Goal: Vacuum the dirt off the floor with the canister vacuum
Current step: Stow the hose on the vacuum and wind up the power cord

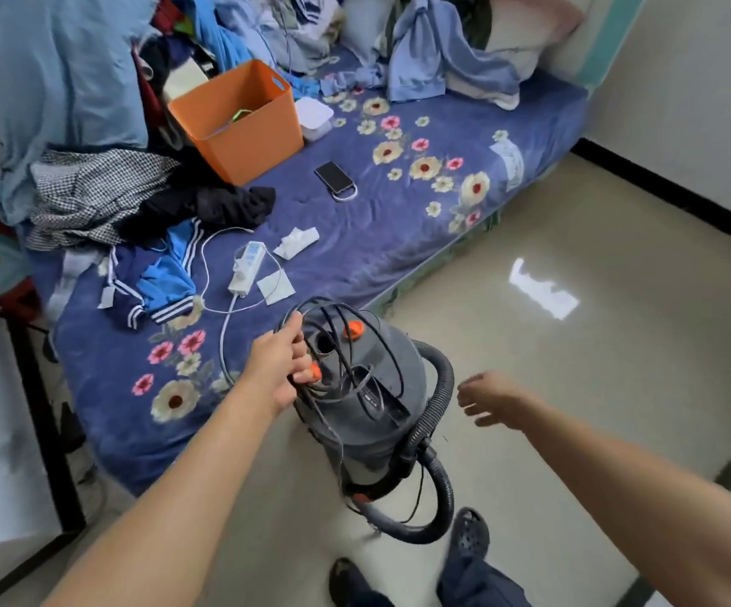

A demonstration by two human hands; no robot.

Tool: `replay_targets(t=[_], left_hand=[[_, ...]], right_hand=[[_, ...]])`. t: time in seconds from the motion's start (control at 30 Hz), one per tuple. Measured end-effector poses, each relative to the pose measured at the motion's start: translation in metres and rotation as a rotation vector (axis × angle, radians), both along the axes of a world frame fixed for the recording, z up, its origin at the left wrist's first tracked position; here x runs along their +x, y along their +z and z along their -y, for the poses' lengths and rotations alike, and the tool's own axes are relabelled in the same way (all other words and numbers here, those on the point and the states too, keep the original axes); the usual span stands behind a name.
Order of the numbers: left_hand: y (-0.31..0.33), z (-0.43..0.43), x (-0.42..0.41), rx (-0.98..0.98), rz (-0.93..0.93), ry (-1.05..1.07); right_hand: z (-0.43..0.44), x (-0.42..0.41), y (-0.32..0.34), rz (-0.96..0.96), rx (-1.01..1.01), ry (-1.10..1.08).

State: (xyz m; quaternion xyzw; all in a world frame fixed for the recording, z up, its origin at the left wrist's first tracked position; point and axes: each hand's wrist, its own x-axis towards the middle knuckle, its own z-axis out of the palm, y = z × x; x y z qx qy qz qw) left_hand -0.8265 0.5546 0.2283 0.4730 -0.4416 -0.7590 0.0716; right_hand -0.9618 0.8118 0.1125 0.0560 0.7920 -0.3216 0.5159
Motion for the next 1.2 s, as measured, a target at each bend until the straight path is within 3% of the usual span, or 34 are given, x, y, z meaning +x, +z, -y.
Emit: replay_targets(t=[0.07,0.17,0.33,0.47,0.57,0.73,0.83,0.9,1.0,1.2], left_hand=[[0.017,0.011,-0.006,0.052,-0.027,0.094],[0.049,0.034,-0.004,0.115,-0.100,0.184],[0.101,0.074,0.009,0.154,-0.277,0.240],[0.120,0.122,0.026,0.101,-0.316,0.213],[0.113,0.153,0.038,-0.037,-0.228,0.089],[0.024,0.153,0.039,-0.252,0.054,-0.215],[-0.036,0.128,0.038,-0.364,0.145,-0.348],[-0.061,0.113,0.036,-0.293,0.089,-0.393],[-0.074,0.106,0.035,-0.031,-0.117,-0.381],[-0.047,0.094,0.008,0.271,-0.422,-0.412]], right_hand=[[0.026,0.029,-0.014,-0.031,-0.019,0.350],[0.084,0.074,-0.015,0.007,-0.230,0.593],[0.152,0.133,-0.009,0.045,-0.364,0.600],[0.124,0.107,-0.042,-0.119,-0.103,0.616],[0.083,0.052,-0.060,-0.202,0.052,0.432],[0.100,-0.022,-0.036,-0.315,0.011,-0.075],[0.119,-0.047,-0.033,-0.322,-0.003,-0.223],[0.129,-0.055,-0.039,-0.291,-0.016,-0.284],[0.139,-0.055,-0.054,-0.286,-0.012,-0.326],[0.117,-0.051,-0.067,-0.236,-0.025,-0.391]])
